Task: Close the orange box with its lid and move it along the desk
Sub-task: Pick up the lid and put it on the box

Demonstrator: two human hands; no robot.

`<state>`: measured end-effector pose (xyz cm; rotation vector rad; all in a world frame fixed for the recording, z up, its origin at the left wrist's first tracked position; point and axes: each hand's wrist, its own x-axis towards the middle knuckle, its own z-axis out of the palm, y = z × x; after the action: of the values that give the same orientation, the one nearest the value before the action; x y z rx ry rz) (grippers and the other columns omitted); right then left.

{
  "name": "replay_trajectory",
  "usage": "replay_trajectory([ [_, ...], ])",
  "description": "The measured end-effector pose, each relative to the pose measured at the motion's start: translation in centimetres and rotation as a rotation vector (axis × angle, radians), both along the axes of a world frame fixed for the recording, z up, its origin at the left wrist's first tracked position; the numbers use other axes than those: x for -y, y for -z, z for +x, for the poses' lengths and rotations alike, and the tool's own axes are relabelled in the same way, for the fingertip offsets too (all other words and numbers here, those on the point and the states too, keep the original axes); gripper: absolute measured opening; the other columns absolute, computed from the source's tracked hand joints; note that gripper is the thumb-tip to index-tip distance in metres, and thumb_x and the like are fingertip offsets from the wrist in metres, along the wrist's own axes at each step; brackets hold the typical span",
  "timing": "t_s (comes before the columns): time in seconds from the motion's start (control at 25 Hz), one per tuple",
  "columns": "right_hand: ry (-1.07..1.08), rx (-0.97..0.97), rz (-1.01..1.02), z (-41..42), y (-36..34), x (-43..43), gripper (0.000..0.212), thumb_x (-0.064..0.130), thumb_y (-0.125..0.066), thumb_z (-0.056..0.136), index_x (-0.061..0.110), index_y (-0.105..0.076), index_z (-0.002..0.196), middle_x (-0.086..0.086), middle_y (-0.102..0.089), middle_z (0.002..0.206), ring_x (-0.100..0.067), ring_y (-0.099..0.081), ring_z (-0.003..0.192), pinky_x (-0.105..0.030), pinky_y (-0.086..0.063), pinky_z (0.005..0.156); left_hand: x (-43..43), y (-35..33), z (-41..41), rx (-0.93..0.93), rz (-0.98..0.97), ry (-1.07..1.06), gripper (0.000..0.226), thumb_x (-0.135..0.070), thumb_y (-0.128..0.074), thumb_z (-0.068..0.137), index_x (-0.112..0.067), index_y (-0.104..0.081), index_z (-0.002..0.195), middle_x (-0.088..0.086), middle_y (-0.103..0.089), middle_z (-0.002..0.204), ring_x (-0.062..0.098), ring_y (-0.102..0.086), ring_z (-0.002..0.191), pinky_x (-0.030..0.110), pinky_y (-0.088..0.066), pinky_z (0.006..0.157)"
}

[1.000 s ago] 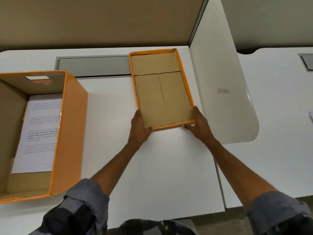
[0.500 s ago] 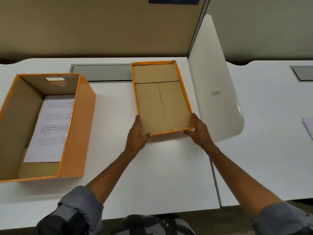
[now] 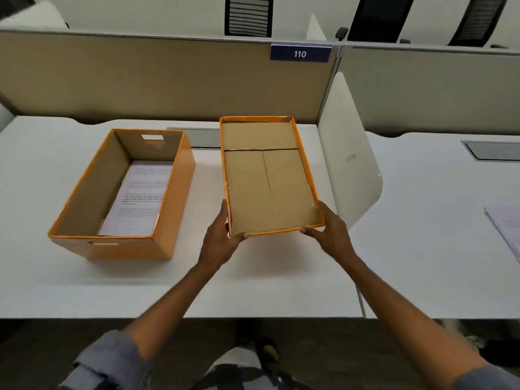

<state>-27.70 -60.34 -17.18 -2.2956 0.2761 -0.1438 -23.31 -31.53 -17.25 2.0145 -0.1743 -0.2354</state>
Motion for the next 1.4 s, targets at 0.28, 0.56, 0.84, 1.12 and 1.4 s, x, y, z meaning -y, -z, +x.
replay_trajectory([
  [0.28,-0.024,0.09,0.126,-4.3,-4.8,-5.8,0.072,0.024,-0.083,0.083,0.011,-0.047,0.145,0.002,-0.059,0.131,-0.018,-0.054,0.119,-0.028,-0.045,0.098,-5.8,-3.4,-3.7,0.086,-0.022,-0.026,0.092,-0.02,-0.082,0.081,-0.023,-0.03,0.156,-0.001,-0.028,0.164,0.017,-0.029,0.149,0.03,-0.036,0.114],
  [0.56,0.2,0.007,0.943,-4.5,-6.4,-10.2,0.054,0.011,-0.067,0.096,0.004,-0.048,0.146,-0.011,-0.063,0.135,-0.026,-0.063,0.118,-0.039,-0.054,0.099,-13.2,-4.9,-4.2,0.215,0.02,0.079,0.075,-0.026,-0.074,0.088,-0.029,-0.036,0.153,0.004,-0.028,0.165,0.02,-0.02,0.154,0.044,-0.033,0.119],
  [0.84,0.326,0.045,1.17,-6.8,-6.9,-22.9,0.037,0.004,-0.057,0.099,0.008,-0.06,0.135,-0.009,-0.065,0.12,-0.025,-0.061,0.102,-0.032,-0.053,0.085,-20.2,-7.3,-4.4,0.867,0.811,0.301,0.103,-0.059,-0.064,0.085,-0.008,-0.011,0.159,0.012,-0.002,0.169,0.027,0.004,0.156,0.049,-0.001,0.126],
  [1.12,0.329,0.092,1.223,-9.4,-8.7,-30.5,0.041,0.019,-0.057,0.101,0.01,-0.055,0.142,-0.011,-0.059,0.133,-0.029,-0.06,0.114,-0.035,-0.054,0.09,-20.9,-9.6,-3.1,1.038,0.874,0.47,0.096,0.0,-0.061,0.079,-0.003,-0.006,0.158,0.018,-0.005,0.168,0.032,0.001,0.155,0.051,-0.008,0.125],
  [1.4,0.238,0.038,1.358,-7.5,-10.6,-31.2,0.058,0.054,-0.046,0.1,0.017,-0.055,0.143,-0.009,-0.065,0.14,-0.025,-0.065,0.126,-0.042,-0.052,0.104,-21.0,-10.7,-1.9,1.011,0.452,0.332,0.084,0.02,-0.047,0.081,-0.009,-0.024,0.156,0.011,-0.029,0.162,0.026,-0.025,0.152,0.055,-0.026,0.121],
])
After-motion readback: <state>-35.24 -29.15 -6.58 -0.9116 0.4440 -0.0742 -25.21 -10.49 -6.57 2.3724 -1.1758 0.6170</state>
